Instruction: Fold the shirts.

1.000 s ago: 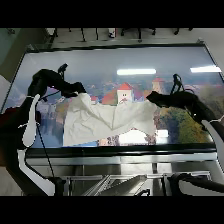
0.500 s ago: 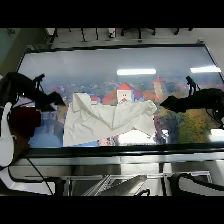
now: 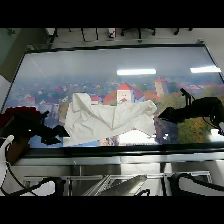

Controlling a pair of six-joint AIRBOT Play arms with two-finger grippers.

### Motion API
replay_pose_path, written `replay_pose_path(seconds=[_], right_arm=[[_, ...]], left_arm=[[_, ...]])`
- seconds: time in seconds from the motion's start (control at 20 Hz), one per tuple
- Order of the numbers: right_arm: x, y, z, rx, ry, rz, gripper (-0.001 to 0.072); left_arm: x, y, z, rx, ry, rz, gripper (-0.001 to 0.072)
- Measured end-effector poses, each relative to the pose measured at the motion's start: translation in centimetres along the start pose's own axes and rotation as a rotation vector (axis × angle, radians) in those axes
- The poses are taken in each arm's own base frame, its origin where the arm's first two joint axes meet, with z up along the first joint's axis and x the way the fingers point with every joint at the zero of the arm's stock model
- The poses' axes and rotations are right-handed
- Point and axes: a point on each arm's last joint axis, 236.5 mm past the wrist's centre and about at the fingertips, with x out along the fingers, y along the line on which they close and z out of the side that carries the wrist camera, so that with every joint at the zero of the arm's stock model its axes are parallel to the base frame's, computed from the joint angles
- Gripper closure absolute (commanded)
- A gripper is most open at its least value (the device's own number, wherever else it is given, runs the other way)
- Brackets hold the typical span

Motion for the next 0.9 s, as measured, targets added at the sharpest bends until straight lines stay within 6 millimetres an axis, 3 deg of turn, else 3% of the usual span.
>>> replay_pose_path(seconds=[0.05, 0.1, 0.2, 0.25, 0.3, 0.45, 0.55, 0.75, 0.9], right_arm=[[0.0, 0.0, -0.1, 0.000, 0.003, 0.001, 0.0325], [0.0, 0.0, -0.1, -0.001, 0.004, 0.002, 0.0325], [0.1, 0.0, -0.2, -0.001, 0.006, 0.002, 0.0325], [0.1, 0.0, -0.3, -0.001, 0.009, 0.004, 0.0325], [0.1, 0.1, -0.3, -0.001, 0.010, 0.004, 0.0325], [0.1, -0.1, -0.4, -0.001, 0.014, -0.001, 0.0307], [0.4, -0.8, -0.6, -0.003, 0.029, -0.022, 0.0202], [1.7, -2.0, -1.1, 0.013, 0.073, -0.037, 0.0209], [3.9, -1.5, -1.7, 0.011, 0.119, -0.005, 0.0214]], left_arm=[[0.7, -0.2, -0.2, -0.007, 0.017, -0.023, 0.0063], [1.3, -0.5, -0.4, -0.014, 0.033, -0.044, 0.0165], [2.1, -0.9, -0.4, -0.025, 0.059, -0.074, 0.0196], [2.2, -0.9, -0.2, -0.024, 0.060, -0.078, 0.0474], [2.2, -0.7, 0.4, -0.017, 0.045, -0.071, 0.0691], [1.5, -0.8, 2.7, 0.010, -0.014, -0.057, 0.0693], [0.8, -1.5, 3.4, 0.033, -0.028, -0.059, 0.0693], [-0.1, -2.4, 4.6, 0.061, -0.057, -0.061, 0.0693], [-0.4, -2.6, 4.9, 0.067, -0.064, -0.063, 0.0693]])
